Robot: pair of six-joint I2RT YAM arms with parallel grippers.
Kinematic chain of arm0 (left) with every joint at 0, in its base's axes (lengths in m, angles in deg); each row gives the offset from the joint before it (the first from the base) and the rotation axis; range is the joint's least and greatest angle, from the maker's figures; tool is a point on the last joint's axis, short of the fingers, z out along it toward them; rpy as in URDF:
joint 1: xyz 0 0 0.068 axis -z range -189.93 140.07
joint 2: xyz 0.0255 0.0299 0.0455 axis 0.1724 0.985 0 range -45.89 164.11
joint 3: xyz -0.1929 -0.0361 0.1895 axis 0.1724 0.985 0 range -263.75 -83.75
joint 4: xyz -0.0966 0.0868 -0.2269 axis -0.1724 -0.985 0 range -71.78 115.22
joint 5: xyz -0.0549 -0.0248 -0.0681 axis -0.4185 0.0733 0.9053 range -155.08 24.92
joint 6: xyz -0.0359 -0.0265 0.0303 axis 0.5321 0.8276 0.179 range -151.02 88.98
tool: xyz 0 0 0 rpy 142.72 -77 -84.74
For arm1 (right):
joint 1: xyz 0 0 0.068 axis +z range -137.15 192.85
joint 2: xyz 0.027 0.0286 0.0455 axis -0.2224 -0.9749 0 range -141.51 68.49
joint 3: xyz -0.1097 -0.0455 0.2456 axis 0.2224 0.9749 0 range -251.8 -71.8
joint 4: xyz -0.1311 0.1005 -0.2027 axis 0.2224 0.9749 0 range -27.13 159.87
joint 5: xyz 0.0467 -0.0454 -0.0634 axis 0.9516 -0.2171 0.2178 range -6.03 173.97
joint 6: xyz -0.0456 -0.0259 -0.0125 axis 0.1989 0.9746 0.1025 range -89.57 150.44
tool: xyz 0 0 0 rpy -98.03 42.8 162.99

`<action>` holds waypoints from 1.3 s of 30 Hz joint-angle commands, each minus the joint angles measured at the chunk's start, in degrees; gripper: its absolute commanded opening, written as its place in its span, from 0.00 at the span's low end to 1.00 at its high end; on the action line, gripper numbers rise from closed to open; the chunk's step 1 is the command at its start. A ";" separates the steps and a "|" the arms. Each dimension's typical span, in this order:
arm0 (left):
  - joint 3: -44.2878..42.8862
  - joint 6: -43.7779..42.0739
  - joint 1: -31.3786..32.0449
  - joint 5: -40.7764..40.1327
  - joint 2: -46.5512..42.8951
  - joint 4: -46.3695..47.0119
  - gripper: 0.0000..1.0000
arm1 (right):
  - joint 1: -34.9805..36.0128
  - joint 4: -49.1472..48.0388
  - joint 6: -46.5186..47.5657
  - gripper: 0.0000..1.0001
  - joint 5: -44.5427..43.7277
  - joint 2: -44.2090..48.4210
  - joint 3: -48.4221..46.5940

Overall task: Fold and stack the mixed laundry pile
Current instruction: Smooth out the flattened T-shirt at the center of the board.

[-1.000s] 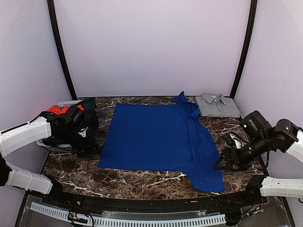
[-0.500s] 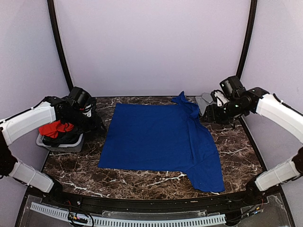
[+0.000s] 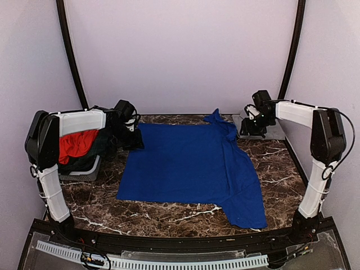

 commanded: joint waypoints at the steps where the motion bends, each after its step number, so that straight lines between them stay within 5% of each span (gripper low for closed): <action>1: 4.62 0.48 0.37 1.47 -1.37 0.76 0.35 | 0.08 -0.81 2.37 0.50 3.25 -3.96 1.26; 17: 24.30 12.31 2.34 1.13 -10.42 1.87 0.32 | -0.23 0.26 0.27 0.30 0.50 -7.23 8.79; 20: 25.68 12.16 2.34 0.01 -11.18 0.73 0.32 | -0.21 1.68 0.76 0.20 0.02 -7.55 9.75; 23: 27.30 12.44 2.34 -0.70 -12.29 -0.10 0.32 | -0.21 3.65 0.31 0.00 -3.37 -6.08 11.31; 31: 32.93 15.32 2.34 -1.32 -17.71 -2.39 0.32 | 0.92 11.56 -1.43 0.00 -17.11 2.40 18.78; 39: 38.26 17.72 2.50 -0.86 -25.09 -7.49 0.32 | 3.90 18.61 -2.24 0.00 -17.98 5.61 17.92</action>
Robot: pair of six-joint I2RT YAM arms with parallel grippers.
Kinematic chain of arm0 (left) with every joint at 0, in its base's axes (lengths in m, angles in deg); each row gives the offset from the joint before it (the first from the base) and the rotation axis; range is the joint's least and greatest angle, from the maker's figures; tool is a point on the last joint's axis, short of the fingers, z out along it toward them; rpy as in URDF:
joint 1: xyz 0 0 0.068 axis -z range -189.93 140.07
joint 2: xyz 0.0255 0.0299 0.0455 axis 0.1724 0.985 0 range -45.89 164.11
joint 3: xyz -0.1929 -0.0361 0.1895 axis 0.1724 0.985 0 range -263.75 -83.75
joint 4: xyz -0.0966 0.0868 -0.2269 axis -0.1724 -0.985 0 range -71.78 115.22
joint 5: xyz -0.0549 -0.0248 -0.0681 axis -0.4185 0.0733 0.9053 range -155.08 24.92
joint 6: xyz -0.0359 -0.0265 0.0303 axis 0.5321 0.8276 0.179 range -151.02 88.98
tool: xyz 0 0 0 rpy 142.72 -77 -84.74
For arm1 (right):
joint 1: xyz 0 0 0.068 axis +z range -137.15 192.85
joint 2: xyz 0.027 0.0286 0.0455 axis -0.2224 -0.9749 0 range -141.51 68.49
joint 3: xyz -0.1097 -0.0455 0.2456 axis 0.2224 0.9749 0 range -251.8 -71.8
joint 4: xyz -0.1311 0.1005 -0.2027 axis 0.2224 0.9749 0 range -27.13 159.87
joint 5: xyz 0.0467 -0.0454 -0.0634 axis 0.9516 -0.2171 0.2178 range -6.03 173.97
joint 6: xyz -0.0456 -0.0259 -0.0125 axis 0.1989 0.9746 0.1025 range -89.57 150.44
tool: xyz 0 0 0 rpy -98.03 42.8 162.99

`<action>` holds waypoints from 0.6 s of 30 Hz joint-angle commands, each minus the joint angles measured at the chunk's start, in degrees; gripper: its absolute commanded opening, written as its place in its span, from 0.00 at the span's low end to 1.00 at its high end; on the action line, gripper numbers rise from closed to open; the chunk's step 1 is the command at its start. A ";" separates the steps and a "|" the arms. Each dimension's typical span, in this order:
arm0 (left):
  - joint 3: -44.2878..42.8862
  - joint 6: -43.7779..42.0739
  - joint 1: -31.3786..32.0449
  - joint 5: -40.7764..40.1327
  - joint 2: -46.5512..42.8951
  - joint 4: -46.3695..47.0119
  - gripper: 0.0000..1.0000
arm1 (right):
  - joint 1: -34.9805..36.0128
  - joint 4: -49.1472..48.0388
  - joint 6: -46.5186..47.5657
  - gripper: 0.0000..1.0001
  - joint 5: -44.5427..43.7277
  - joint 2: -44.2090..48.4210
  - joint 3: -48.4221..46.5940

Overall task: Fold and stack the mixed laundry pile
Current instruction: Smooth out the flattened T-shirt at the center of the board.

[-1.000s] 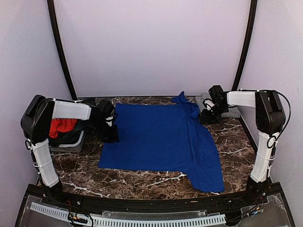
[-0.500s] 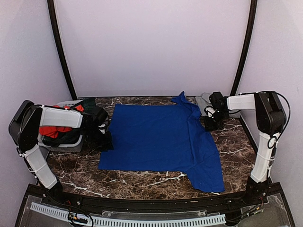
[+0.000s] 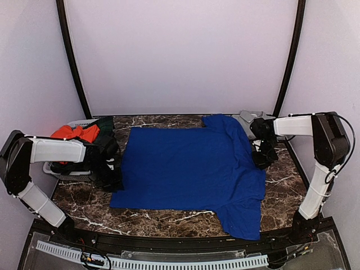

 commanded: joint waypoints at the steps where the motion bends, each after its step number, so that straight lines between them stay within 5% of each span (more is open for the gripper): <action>1: 3.30 2.25 0.28 -0.24 -6.01 -7.01 0.32 | 2.36 5.56 -1.35 0.00 -0.89 3.68 1.12; 11: 3.29 1.97 0.83 0.09 -10.94 -11.70 0.32 | 8.24 12.30 -6.97 0.00 -8.24 5.26 -0.74; 14: 0.48 0.51 3.11 -3.05 -12.48 -11.86 0.33 | 6.66 12.92 -7.38 0.09 -15.23 6.45 -1.61; 18: -4.10 -1.69 5.05 -4.42 -10.43 -11.41 0.37 | 0.25 9.86 -5.24 0.06 -17.15 7.21 -2.95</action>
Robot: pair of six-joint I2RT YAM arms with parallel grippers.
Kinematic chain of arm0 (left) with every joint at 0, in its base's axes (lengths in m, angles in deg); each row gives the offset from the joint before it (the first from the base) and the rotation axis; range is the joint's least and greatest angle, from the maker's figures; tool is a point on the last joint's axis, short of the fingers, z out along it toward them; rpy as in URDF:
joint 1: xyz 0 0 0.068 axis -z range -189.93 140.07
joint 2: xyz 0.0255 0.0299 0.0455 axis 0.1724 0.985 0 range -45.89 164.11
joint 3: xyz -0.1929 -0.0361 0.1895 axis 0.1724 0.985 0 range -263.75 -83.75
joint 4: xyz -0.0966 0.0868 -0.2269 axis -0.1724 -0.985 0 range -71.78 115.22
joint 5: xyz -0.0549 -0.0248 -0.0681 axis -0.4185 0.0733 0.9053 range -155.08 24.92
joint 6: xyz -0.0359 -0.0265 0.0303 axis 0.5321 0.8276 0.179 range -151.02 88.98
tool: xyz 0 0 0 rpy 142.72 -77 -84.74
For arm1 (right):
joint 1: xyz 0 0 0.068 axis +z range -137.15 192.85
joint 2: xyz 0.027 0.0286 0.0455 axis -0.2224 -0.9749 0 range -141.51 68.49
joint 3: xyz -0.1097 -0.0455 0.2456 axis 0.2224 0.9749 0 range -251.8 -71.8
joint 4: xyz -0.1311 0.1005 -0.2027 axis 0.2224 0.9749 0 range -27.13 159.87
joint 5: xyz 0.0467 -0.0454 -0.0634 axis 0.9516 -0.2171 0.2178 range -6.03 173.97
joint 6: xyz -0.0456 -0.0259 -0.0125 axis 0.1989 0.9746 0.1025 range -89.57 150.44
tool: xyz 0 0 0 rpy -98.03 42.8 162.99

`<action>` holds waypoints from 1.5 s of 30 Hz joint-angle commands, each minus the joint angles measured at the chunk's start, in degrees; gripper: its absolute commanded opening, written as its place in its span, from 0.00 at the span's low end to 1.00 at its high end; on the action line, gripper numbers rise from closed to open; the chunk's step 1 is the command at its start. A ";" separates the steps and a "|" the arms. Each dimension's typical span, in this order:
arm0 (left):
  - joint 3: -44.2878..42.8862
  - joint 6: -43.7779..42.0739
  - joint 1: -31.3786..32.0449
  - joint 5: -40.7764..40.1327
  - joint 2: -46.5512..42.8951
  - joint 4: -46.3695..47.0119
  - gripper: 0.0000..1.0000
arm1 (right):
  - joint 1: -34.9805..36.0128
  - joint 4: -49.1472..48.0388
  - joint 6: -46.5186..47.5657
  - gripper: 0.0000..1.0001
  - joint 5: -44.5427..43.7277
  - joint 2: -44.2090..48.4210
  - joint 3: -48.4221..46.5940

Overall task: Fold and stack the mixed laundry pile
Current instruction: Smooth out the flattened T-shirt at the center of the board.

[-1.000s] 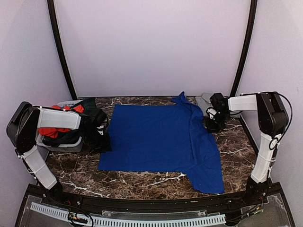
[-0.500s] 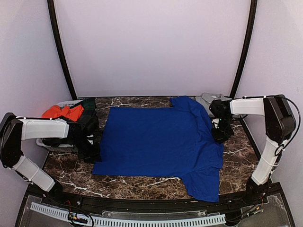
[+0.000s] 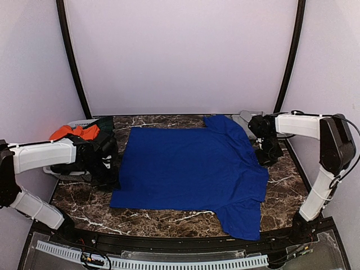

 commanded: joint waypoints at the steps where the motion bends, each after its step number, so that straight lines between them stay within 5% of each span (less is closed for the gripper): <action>1: -4.90 -2.51 1.74 -2.55 0.38 -0.64 0.37 | -6.62 -1.18 1.15 0.05 -6.16 1.80 -2.48; 3: -6.33 -2.98 2.61 -3.22 1.65 -0.49 0.37 | -7.60 -1.35 1.62 0.16 -6.69 1.03 -3.41; 5: -7.51 -3.48 3.58 -3.49 2.26 0.34 0.40 | -7.66 -2.37 2.39 0.39 -5.37 1.58 -4.60; 10: -8.64 -6.95 3.73 -1.60 2.66 5.87 0.47 | -7.81 -10.23 5.87 0.52 7.88 4.86 -6.44; 16: -15.09 -10.84 3.75 0.69 11.55 12.36 0.49 | -7.76 -19.68 7.14 0.51 28.01 0.94 -9.64; 22: -16.55 -10.19 3.70 1.93 18.77 14.28 0.46 | -7.61 -22.00 9.61 0.31 31.60 -8.15 -11.27; 36: -3.74 -7.43 3.56 -2.18 14.35 9.45 0.39 | -8.98 -20.57 7.88 0.27 18.92 -11.93 -5.40; 45: -9.59 -11.46 1.23 -0.50 10.07 7.72 0.46 | -8.98 -17.09 8.36 0.36 22.76 -0.72 -7.16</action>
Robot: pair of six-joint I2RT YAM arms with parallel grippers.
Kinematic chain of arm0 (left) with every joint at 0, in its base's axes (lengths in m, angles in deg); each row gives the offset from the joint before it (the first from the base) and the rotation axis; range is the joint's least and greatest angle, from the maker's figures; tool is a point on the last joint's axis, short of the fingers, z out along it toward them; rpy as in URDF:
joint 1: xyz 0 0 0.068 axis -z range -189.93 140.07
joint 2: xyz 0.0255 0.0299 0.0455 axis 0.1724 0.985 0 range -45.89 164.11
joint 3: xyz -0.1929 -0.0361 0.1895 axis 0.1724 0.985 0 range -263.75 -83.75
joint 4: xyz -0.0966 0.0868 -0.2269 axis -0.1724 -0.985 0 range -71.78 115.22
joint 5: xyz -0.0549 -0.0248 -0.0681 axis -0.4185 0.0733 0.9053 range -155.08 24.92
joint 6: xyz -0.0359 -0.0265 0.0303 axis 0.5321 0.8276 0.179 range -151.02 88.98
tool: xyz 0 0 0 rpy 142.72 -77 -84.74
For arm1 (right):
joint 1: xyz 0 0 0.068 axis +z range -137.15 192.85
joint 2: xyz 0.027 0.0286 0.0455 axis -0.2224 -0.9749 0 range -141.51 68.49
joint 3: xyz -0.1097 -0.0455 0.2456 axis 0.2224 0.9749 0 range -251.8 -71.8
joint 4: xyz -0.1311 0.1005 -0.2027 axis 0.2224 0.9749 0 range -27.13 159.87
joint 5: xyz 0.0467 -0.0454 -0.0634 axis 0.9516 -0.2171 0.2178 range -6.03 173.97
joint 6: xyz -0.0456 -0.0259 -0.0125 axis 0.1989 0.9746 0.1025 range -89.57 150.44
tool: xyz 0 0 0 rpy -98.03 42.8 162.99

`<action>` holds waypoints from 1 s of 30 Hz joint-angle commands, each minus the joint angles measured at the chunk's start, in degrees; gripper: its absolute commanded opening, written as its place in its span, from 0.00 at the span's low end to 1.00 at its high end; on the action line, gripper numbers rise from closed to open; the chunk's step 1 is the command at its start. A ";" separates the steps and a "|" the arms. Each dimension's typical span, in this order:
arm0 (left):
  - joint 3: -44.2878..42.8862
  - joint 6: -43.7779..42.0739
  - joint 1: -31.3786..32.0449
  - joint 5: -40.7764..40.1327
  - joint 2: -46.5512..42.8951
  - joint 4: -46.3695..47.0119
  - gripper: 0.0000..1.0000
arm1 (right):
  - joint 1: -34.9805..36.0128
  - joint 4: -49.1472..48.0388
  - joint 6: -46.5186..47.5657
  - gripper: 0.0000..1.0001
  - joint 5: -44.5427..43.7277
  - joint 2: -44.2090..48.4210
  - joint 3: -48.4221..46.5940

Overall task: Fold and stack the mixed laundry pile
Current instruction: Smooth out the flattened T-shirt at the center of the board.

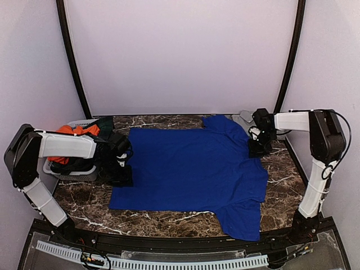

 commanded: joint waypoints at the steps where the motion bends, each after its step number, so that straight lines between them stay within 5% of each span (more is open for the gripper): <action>1: -4.65 -3.11 -0.67 1.25 -5.66 -2.63 0.48 | -0.13 2.34 -0.94 0.37 4.75 11.77 -0.20; 10: -3.31 -3.95 1.53 5.21 -10.31 -2.75 0.49 | 11.22 1.29 -9.94 0.42 14.48 24.06 13.05; 22: -6.93 -2.92 0.93 -0.94 3.47 2.97 0.44 | 8.10 -6.67 -7.22 0.38 9.65 8.56 14.00; 30: -12.71 -4.36 -5.32 0.36 12.45 5.59 0.37 | 4.50 -7.15 -5.19 0.36 9.00 -2.73 1.71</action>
